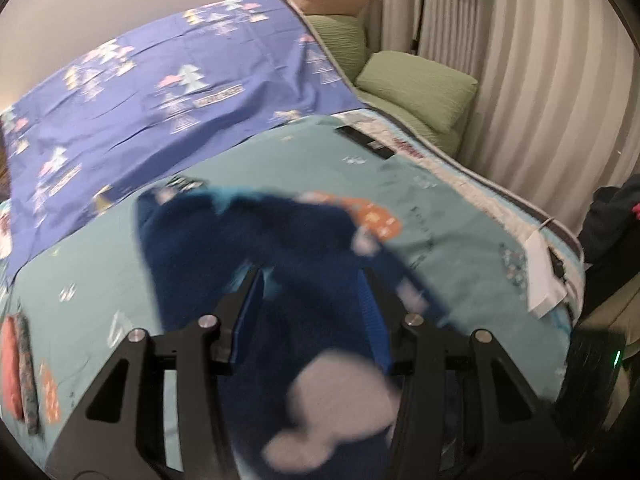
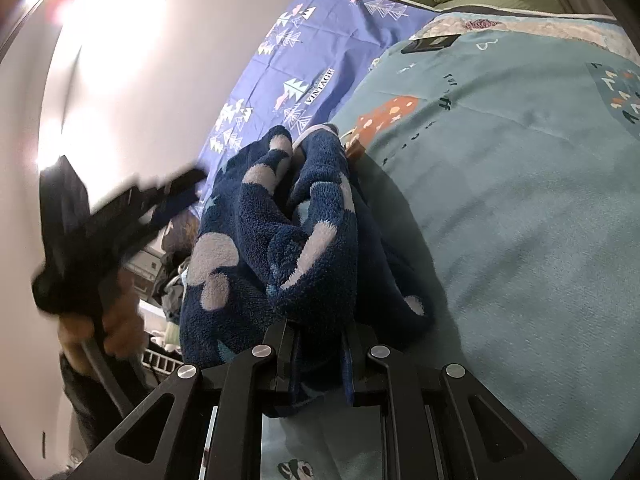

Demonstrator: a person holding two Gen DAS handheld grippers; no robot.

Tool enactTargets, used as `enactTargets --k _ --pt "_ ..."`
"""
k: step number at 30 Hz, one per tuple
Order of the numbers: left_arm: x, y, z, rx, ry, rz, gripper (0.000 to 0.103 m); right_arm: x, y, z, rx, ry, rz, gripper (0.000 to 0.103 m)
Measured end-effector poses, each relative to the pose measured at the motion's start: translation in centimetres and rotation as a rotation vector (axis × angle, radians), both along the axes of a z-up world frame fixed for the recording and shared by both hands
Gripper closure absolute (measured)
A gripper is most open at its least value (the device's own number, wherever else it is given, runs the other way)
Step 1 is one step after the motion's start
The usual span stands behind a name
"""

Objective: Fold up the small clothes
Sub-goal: 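Fold the held edge over the bundle with both grippers and release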

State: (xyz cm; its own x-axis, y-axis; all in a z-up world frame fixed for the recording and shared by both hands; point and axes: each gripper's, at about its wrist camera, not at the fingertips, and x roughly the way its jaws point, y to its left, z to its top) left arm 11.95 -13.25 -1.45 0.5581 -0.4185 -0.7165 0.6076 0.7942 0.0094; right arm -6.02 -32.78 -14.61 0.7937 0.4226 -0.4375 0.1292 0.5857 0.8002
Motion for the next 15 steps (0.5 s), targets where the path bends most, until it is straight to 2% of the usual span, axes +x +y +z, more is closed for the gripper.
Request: enactTargets --k 3,5,7,11,13,15 --pt "-1.3 2.4 -1.4 -0.002 0.004 0.008 0.069 0.2 -0.2 0.1 -0.009 0.011 0.004 0.087" --pt "-2.2 3.0 -2.1 -0.001 -0.001 -0.006 0.082 0.3 0.0 0.6 -0.061 0.026 0.011 0.082" --pt "-3.2 3.2 -3.0 0.02 -0.024 -0.027 0.088 0.2 0.2 1.4 -0.116 0.034 0.009 0.078" --pt "-3.5 2.2 -4.7 0.075 -0.039 -0.032 0.091 -0.7 -0.4 3.7 -0.209 0.034 -0.056 0.072" --pt "-3.7 1.7 -4.9 0.071 -0.039 -0.042 0.093 -1.4 -0.7 5.0 -0.243 0.013 -0.087 0.072" --pt "-3.8 1.5 -5.0 0.076 -0.048 -0.048 0.093 -1.9 -0.5 6.8 -0.334 -0.021 -0.12 0.072"
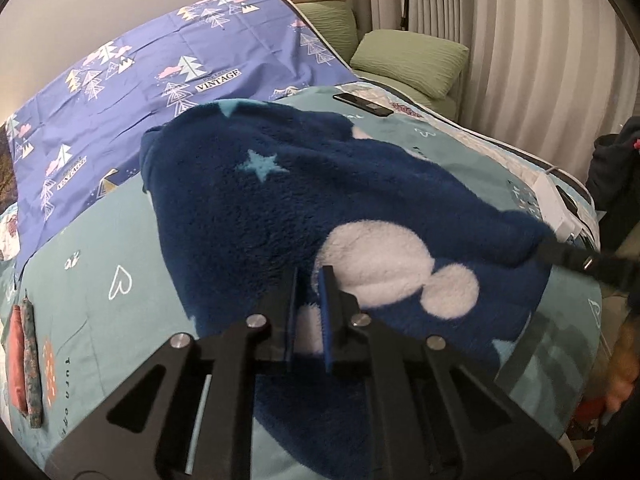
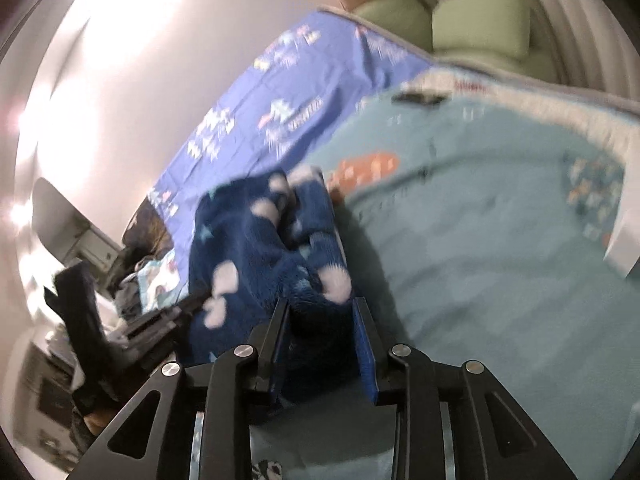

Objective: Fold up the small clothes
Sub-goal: 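Fold the held edge over the bundle with both grippers and release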

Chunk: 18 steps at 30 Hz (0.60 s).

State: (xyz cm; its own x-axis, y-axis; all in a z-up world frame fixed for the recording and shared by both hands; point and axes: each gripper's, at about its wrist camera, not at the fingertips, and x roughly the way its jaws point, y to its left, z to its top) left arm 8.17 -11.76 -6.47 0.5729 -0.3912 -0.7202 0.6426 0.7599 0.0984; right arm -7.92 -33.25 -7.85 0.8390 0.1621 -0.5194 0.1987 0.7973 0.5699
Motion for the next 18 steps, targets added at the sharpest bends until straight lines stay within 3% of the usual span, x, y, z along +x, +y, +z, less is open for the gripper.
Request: enactTargets --k 2,4,6,9,11,12,14,16,18 --pt "-0.2 -0.1 -0.1 0.005 -0.008 -0.005 0.093 -0.2 0.7 1.4 -0.098 -0.023 -0.035 0.072" --pt "-0.5 -0.1 -0.1 0.011 -0.018 -0.01 0.093 0.0 1.1 2.4 -0.122 -0.056 -0.025 0.072" --pt "-0.9 0.0 -0.3 0.011 -0.023 -0.012 0.093 1.0 1.8 2.6 -0.096 -0.075 0.051 0.073" --pt "-1.3 0.0 -0.5 0.013 -0.03 -0.015 0.093 3.3 3.4 2.4 -0.079 -0.071 0.189 0.086" --pt "-1.4 -0.1 -0.6 0.023 -0.04 -0.016 0.093 4.7 4.4 1.4 -0.103 -0.043 0.248 0.089" --pt "-1.4 -0.3 -0.6 0.028 -0.044 -0.017 0.093 6.0 4.6 0.2 -0.123 0.014 0.237 0.09" --pt "-1.3 -0.5 -1.0 0.031 -0.046 -0.028 0.093 8.0 4.2 -2.3 -0.152 0.1 0.189 0.102" --pt "-1.1 -0.9 -1.7 0.016 -0.033 -0.05 0.093 8.7 3.4 -4.3 -0.142 0.104 0.169 0.103" --pt "-0.9 -1.3 -2.3 -0.001 -0.028 -0.044 0.093 8.3 3.4 -4.4 -0.153 0.107 0.145 0.103"
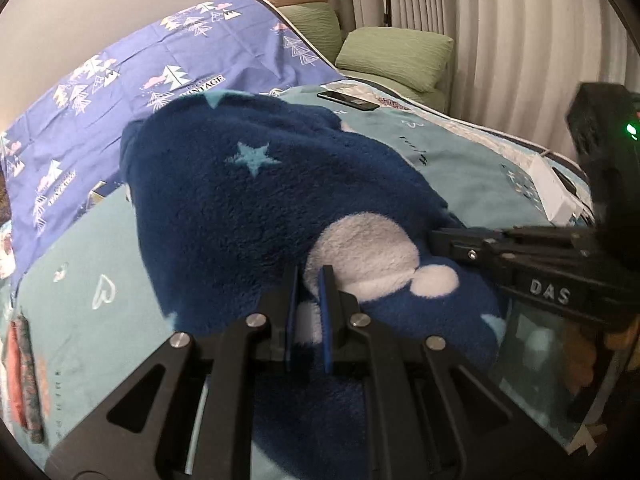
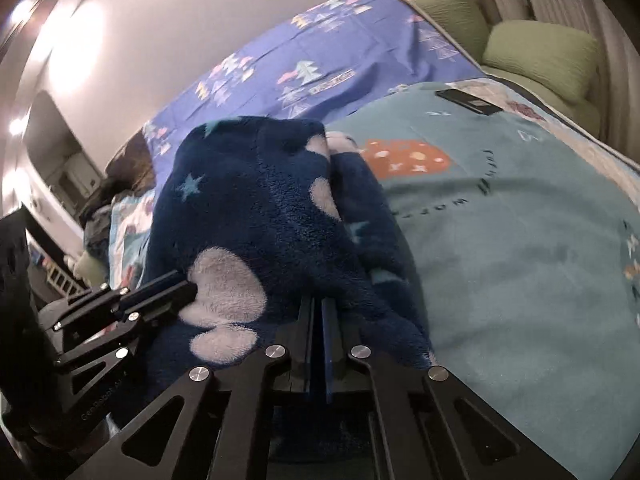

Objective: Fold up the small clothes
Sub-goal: 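Fold the held edge over the bundle with both grippers and release, then grasp the navy bundle's edge with the left gripper while the right gripper grasps beside it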

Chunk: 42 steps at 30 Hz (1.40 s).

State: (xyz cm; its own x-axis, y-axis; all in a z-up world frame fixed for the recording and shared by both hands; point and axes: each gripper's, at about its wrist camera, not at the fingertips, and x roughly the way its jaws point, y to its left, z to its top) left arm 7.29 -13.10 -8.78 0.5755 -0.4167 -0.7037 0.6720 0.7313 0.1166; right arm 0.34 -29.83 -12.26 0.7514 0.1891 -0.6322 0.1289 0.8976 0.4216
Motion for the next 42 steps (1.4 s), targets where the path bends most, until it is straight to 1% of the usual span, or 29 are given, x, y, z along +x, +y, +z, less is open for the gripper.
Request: enactTargets --k 3,6,8,11,12,14,16,17,18,19,21,22,23,25,28,30,31,33,36,38,42 --pt "-0.3 -0.2 -0.1 -0.001 -0.016 0.002 0.093 -0.9 0.6 0.3 -0.063 0.005 0.004 0.103" --pt "-0.7 0.4 0.0 -0.001 -0.023 -0.006 0.093 -1.1 0.4 0.7 -0.028 0.019 0.011 0.103" --pt "-0.8 0.7 0.7 -0.013 -0.016 0.003 0.093 -1.5 0.6 1.6 -0.031 0.023 0.025 0.102" --pt "-1.6 1.8 2.6 -0.069 -0.002 -0.007 0.093 -2.4 1.4 3.6 -0.102 -0.004 0.049 0.099" --pt "-2.3 2.3 3.5 -0.103 0.008 -0.029 0.093 -2.6 1.6 4.1 -0.108 -0.018 0.055 0.098" --pt "-3.2 2.7 4.3 -0.125 0.005 -0.064 0.093 -3.0 2.0 4.9 -0.108 -0.04 0.075 0.098" --pt "-4.8 2.6 4.2 -0.089 -0.016 -0.115 0.092 -3.0 2.3 4.9 -0.116 -0.027 0.097 0.098" --pt "-5.1 2.4 3.9 -0.069 -0.014 -0.127 0.092 -3.0 2.5 4.4 -0.129 -0.004 0.099 0.098" --pt "-5.4 2.2 2.8 -0.026 -0.005 -0.136 0.092 -2.8 2.5 3.7 -0.136 0.031 0.097 0.098" --pt "-5.4 2.1 1.9 -0.005 0.005 -0.135 0.092 -2.5 2.5 2.7 -0.13 0.067 0.1 0.098" --pt "-5.0 1.9 0.0 0.011 0.04 -0.129 0.093 -2.1 2.1 0.5 -0.086 0.116 0.102 0.099" --pt "-4.7 1.8 -0.9 0.007 0.053 -0.129 0.093 -2.1 2.1 -0.1 -0.083 0.11 0.093 0.1" --pt "-4.7 1.7 -1.2 0.001 0.048 -0.134 0.093 -2.3 2.2 -0.1 -0.099 0.1 0.09 0.1" --pt "-4.8 1.5 -1.2 0.005 0.039 -0.132 0.093 -2.4 2.7 0.3 -0.142 0.099 0.091 0.1" --pt "-5.1 1.4 -0.3 0.02 0.033 -0.133 0.092 -2.4 2.9 1.3 -0.147 0.103 0.093 0.099" --pt "-5.3 1.9 1.1 -0.005 0.022 -0.139 0.092 -2.7 2.9 2.8 -0.15 0.074 0.097 0.098" --pt "-5.3 2.2 2.0 -0.022 0.012 -0.144 0.09 -2.7 3.0 3.7 -0.165 0.047 0.098 0.098" --pt "-4.9 2.9 3.4 -0.051 -0.009 -0.138 0.089 -2.7 3.4 5.4 -0.222 -0.004 0.097 0.098" --pt "-3.2 4.3 6.0 -0.108 -0.044 -0.095 0.088 -1.7 4.1 6.8 -0.31 -0.046 0.085 0.094" --pt "-1.7 4.8 6.6 -0.119 -0.062 -0.05 0.086 -0.9 4.8 6.9 -0.353 -0.049 0.083 0.094" --pt "1.5 4.7 6.1 -0.116 -0.048 0.017 0.086 0.8 5.4 6.8 -0.362 -0.052 0.113 0.094"
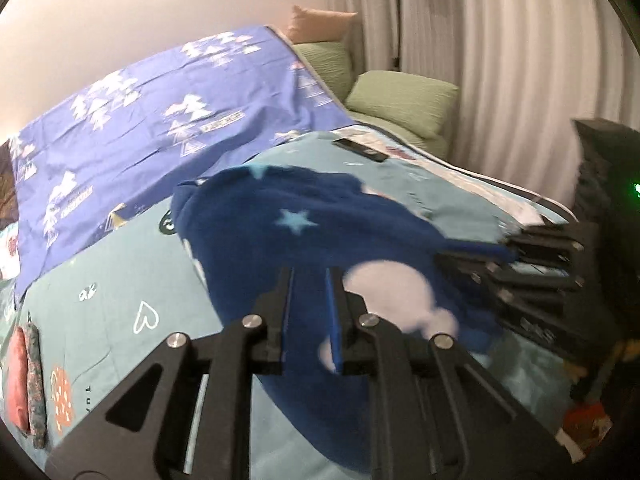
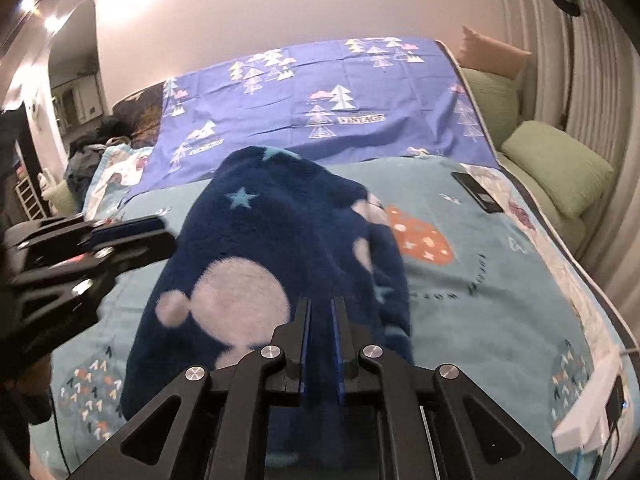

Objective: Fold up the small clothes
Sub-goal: 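Grasp the navy bundle's edge with the left gripper while the right gripper grasps beside it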

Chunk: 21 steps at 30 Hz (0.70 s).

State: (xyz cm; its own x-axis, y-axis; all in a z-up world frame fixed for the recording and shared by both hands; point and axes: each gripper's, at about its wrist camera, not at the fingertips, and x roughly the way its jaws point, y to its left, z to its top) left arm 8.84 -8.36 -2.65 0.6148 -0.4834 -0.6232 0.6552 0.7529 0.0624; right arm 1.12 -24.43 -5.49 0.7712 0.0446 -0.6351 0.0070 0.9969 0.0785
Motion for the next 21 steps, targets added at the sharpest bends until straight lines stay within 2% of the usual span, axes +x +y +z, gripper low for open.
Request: enactTargets --k 4,7,10,13,15,19,21 --pt "3.2 -0.2 -1.8 -0.022 0.07 0.036 0.086 1.3 0.0 -0.8 -0.005 0.02 0.006 0.094" --pt "4.2 -0.5 -2.9 -0.031 0.087 0.035 0.086 2.2 -0.1 -1.5 -0.009 0.047 0.007 0.094" --pt "4.7 -1.4 -4.3 0.011 0.097 0.029 0.086 3.4 -0.2 -3.0 -0.002 0.116 0.019 0.094" --pt "4.5 -2.3 -6.2 0.065 0.075 0.019 0.086 3.9 -1.7 -4.4 0.112 0.167 0.017 0.095" --pt "4.3 -2.2 -6.5 0.046 0.078 0.021 0.086 4.0 -2.9 -4.8 0.187 0.176 0.029 0.096" --pt "4.5 -1.7 -5.6 0.021 0.095 0.018 0.086 4.2 -3.3 -3.2 0.184 0.197 0.084 0.095" --pt "4.5 -1.3 -4.4 0.002 0.095 0.015 0.086 4.2 -3.5 -1.1 0.197 0.187 0.093 0.093"
